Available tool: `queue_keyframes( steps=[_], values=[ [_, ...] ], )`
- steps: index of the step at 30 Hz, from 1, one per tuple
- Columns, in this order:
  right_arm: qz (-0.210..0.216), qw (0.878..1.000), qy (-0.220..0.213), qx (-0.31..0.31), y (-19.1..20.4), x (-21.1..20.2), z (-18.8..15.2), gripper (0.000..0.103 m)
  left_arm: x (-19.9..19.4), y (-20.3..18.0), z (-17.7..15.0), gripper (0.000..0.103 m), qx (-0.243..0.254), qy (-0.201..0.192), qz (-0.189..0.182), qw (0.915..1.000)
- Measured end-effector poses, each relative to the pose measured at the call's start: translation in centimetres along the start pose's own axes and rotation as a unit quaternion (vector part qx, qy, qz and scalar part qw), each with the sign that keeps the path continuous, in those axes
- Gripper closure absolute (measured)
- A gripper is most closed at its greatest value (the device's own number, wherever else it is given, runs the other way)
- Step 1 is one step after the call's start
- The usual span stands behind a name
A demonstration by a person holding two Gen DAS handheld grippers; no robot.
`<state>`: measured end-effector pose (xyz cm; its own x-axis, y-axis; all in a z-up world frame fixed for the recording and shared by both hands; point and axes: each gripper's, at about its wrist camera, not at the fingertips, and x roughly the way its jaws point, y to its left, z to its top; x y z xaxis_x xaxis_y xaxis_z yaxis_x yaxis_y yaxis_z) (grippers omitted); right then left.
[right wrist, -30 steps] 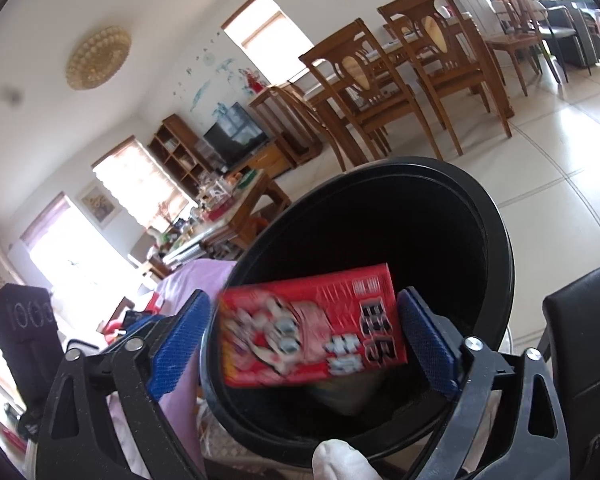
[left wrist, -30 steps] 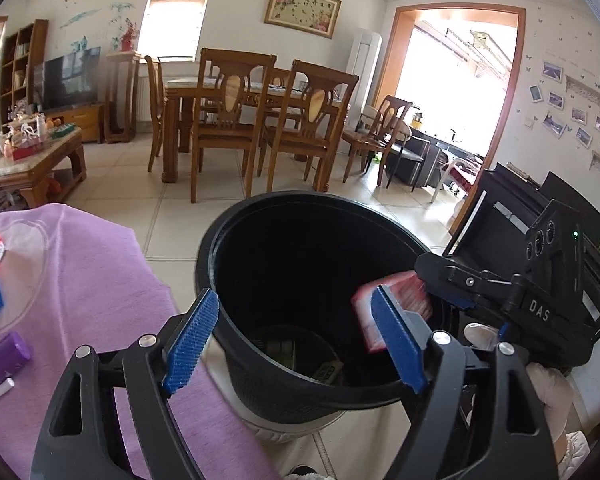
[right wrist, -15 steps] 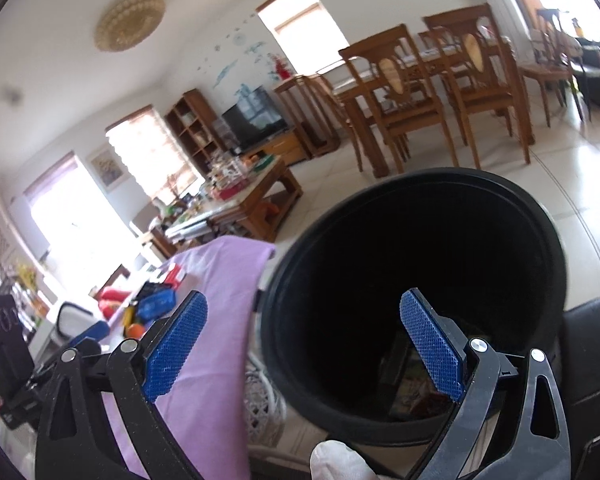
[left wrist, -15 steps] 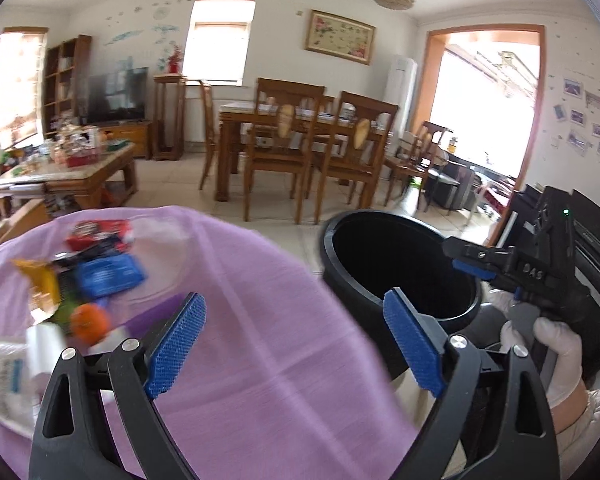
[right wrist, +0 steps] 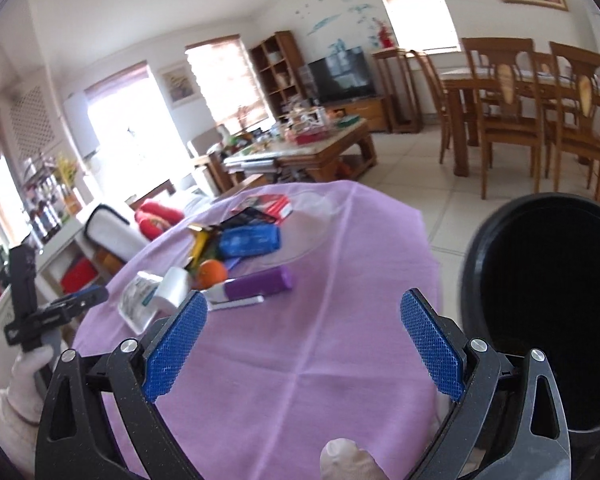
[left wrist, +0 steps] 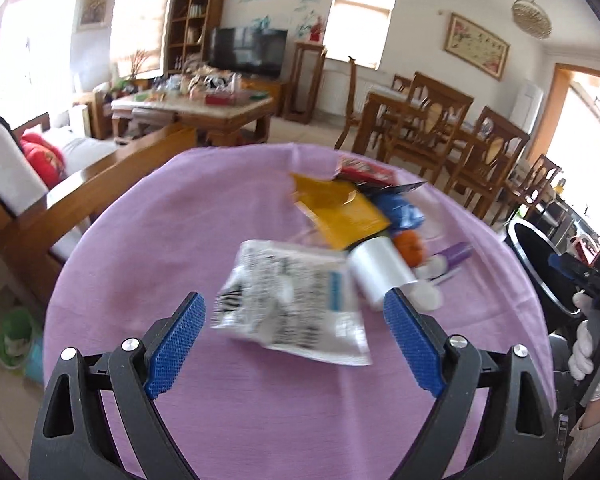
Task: Collect trash
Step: 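Grasp the white snack bag with the left gripper while the right grasps the purple spray bottle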
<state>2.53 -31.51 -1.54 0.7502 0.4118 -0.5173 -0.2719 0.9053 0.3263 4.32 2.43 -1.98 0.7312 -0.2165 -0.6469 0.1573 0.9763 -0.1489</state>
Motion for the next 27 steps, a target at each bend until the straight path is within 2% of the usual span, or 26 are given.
queue_keyframes(
  steps=[4,7,10,12,15,17,20,22,24,27],
  values=[
    [0.005,1.0,0.019,-0.019,2.3,2.1,0.1,0.007,1.9,1.9,0.5,0.013,0.007,0.046,-0.013,0.9988],
    [-0.003,0.998,0.036,-0.049,3.3,3.5,0.4,0.007,4.2,2.4,1.2,0.013,0.009,0.083,-0.038,0.9958],
    [-0.022,0.991,0.059,-0.117,4.6,5.4,1.1,0.007,5.6,2.7,0.7,0.013,0.011,0.109,-0.063,0.992],
    [-0.036,0.982,0.077,-0.168,5.5,7.1,1.4,0.007,6.1,2.1,0.8,0.013,0.025,0.118,-0.068,0.9904],
    [-0.044,0.958,0.098,-0.265,6.9,9.6,1.9,0.008,6.7,1.3,1.0,0.013,0.056,0.12,-0.053,0.9898],
    [-0.036,0.944,0.116,-0.308,7.4,11.1,1.9,0.01,6.9,0.4,0.8,0.013,0.077,0.124,-0.045,0.9882],
    [-0.015,0.918,0.147,-0.368,8.1,13.5,1.6,0.026,6.6,-0.9,0.2,0.017,0.117,0.128,-0.035,0.9842],
    [-0.01,0.899,0.17,-0.403,8.6,15.1,1.1,0.037,6.4,-0.9,0.2,0.019,0.126,0.128,-0.038,0.9831],
    [-0.001,0.885,0.192,-0.423,8.7,16.3,0.7,0.04,6.2,-1.2,0.2,0.025,0.128,0.125,-0.04,0.983],
    [0.017,0.882,0.205,-0.423,9.0,16.8,0.7,0.042,5.8,-1.3,0.0,0.036,0.132,0.122,-0.045,0.9827]
  ],
)
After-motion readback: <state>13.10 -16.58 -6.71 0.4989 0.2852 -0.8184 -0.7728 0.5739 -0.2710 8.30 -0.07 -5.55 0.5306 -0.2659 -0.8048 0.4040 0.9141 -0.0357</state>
